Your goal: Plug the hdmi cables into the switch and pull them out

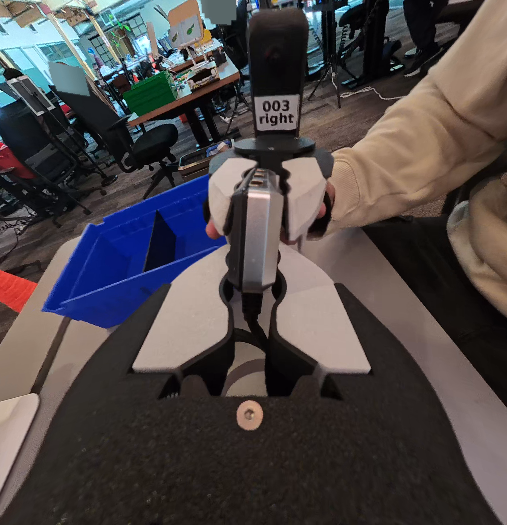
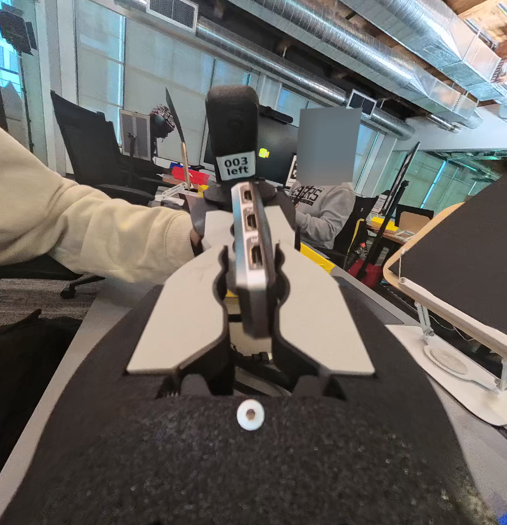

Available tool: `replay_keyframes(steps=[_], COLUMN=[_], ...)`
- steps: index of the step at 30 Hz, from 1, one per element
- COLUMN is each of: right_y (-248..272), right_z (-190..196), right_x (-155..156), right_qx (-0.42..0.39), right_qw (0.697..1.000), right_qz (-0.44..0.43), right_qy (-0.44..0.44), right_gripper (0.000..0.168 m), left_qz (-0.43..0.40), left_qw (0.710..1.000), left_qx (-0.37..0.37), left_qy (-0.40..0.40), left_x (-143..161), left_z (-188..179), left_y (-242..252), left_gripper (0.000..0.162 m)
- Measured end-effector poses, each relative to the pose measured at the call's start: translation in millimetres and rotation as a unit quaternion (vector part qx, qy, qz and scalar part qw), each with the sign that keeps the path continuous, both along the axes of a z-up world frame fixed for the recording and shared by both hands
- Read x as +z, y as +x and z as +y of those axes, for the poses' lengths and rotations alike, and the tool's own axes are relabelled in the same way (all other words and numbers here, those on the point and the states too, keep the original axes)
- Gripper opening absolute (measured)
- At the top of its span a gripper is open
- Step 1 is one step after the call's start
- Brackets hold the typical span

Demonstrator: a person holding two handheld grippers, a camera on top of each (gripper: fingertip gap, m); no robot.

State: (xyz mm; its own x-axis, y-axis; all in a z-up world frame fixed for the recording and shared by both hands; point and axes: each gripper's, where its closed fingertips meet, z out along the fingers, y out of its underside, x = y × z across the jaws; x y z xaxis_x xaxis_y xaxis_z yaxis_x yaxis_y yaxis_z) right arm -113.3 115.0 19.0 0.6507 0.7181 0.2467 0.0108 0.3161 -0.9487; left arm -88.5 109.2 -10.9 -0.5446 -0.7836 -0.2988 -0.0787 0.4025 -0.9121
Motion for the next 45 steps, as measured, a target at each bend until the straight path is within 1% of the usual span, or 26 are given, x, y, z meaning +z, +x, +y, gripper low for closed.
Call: replay_keyframes(steps=[1, 4, 6, 8, 10, 11, 13, 14, 16, 18, 20, 23, 25, 26, 27, 29, 31, 32, 33, 35, 37, 38, 39, 41, 43, 45], right_y=[-2.1, -2.5, -4.8, -6.7, -7.4, -7.6, -11.6, -13.2, -14.8, -16.7, -17.7, -28.3, -33.0, -33.1, -32.5, -31.6, -27.4, -29.2, -32.6, -33.3, -34.2, -34.1, -34.4, -33.6, -31.8, -30.5], right_z=[0.9, 4.2, 6.9, 12.5, 24.1, 32.5, 51.5, 64.8, 96.5, 125.5, 147.1, 156.8, 158.3, 159.8, 159.8, 158.7, 160.5, 159.6, 158.1, 157.9, 158.2, 158.5, 158.5, 158.6, 158.8, 158.7], right_x=[-2.1, -6.6, -6.1, 0.9, 8.4, 11.3, 13.5, 10.4, -8.0, -36.9, -70.8, -110.1, -125.5, -127.2, -124.9, -130.5, -131.6, -133.0, -135.8, -133.9, -135.0, -134.7, -134.8, -134.4, -132.9, -132.3], right_qx=[0.001, -0.009, -0.025, -0.047, -0.077, -0.097, -0.120, -0.133, -0.159, -0.175, -0.201, -0.225, -0.235, -0.241, -0.244, -0.220, -0.226, -0.215, -0.200, -0.205, -0.206, -0.208, -0.205, -0.204, -0.206, -0.203], right_qw=[1.000, 0.999, 0.997, 0.993, 0.985, 0.978, 0.963, 0.953, 0.934, 0.926, 0.914, 0.888, 0.877, 0.869, 0.872, 0.897, 0.899, 0.903, 0.908, 0.903, 0.901, 0.901, 0.902, 0.903, 0.906, 0.910], right_qz=[-0.009, -0.044, -0.074, -0.103, -0.147, -0.175, -0.228, -0.256, -0.311, -0.328, -0.347, -0.385, -0.400, -0.414, -0.408, -0.376, -0.371, -0.368, -0.367, -0.373, -0.376, -0.377, -0.376, -0.372, -0.365, -0.358], right_qy=[-0.004, -0.009, 0.002, 0.027, 0.048, 0.062, 0.084, 0.087, 0.079, 0.060, 0.060, 0.110, 0.127, 0.121, 0.114, 0.073, 0.056, 0.049, 0.043, 0.059, 0.058, 0.060, 0.060, 0.059, 0.056, 0.051], right_gripper=[0.023, 0.022, 0.022, 0.023, 0.021, 0.022, 0.022, 0.023, 0.023, 0.022, 0.022, 0.022, 0.023, 0.023, 0.023, 0.023, 0.023, 0.023, 0.024, 0.023, 0.023, 0.023, 0.023, 0.023, 0.023, 0.022], left_qz=[0.003, 0.010, 0.012, 0.033, 0.047, 0.052, 0.036, 0.015, -0.011, -0.002, 0.008, 0.032, 0.045, 0.050, 0.050, 0.040, 0.034, 0.033, 0.031, 0.024, 0.019, 0.025, 0.047, 0.123, 0.191, 0.273], left_qw=[1.000, 0.999, 0.998, 0.995, 0.986, 0.979, 0.964, 0.957, 0.936, 0.916, 0.897, 0.858, 0.845, 0.838, 0.832, 0.819, 0.803, 0.795, 0.786, 0.778, 0.772, 0.776, 0.783, 0.792, 0.802, 0.814], left_qx=[-0.003, 0.002, 0.026, 0.088, 0.148, 0.180, 0.250, 0.275, 0.327, 0.365, 0.404, 0.476, 0.498, 0.509, 0.519, 0.544, 0.570, 0.581, 0.592, 0.602, 0.620, 0.620, 0.614, 0.598, 0.565, 0.509], left_qy=[-0.008, -0.044, -0.053, -0.044, -0.068, -0.082, -0.087, -0.094, -0.128, -0.165, -0.177, -0.191, -0.191, -0.190, -0.188, -0.178, -0.170, -0.172, -0.177, -0.178, -0.142, -0.115, -0.085, -0.022, 0.036, 0.055], left_x=[-3.0, -6.0, -6.2, -11.7, -12.4, -12.6, -12.5, -11.9, -22.4, -47.7, -70.8, -95.0, -103.8, -105.3, -104.7, -102.1, -103.8, -105.3, -105.9, -103.2, -95.9, -92.3, -91.1, -90.7, -87.4, -95.9], left_z=[-1.7, 0.3, 6.5, 23.6, 35.9, 39.9, 41.3, 35.1, 21.6, 6.7, -0.3, 7.1, 13.5, 18.6, 24.1, 36.7, 48.5, 53.7, 58.6, 66.5, 79.3, 85.3, 91.7, 108.3, 125.9, 139.1], left_y=[-0.1, -0.5, -2.5, -10.0, -28.6, -41.5, -72.1, -88.7, -119.3, -143.3, -162.0, -185.1, -196.9, -202.5, -207.9, -221.7, -237.9, -245.9, -253.6, -265.3, -278.2, -282.8, -286.3, -293.2, -295.1, -295.2], left_gripper=[0.022, 0.023, 0.025, 0.028, 0.041, 0.041, 0.045, 0.047, 0.046, 0.049, 0.053, 0.039, 0.033, 0.033, 0.033, 0.036, 0.036, 0.038, 0.039, 0.042, 0.044, 0.042, 0.042, 0.038, 0.038, 0.037])
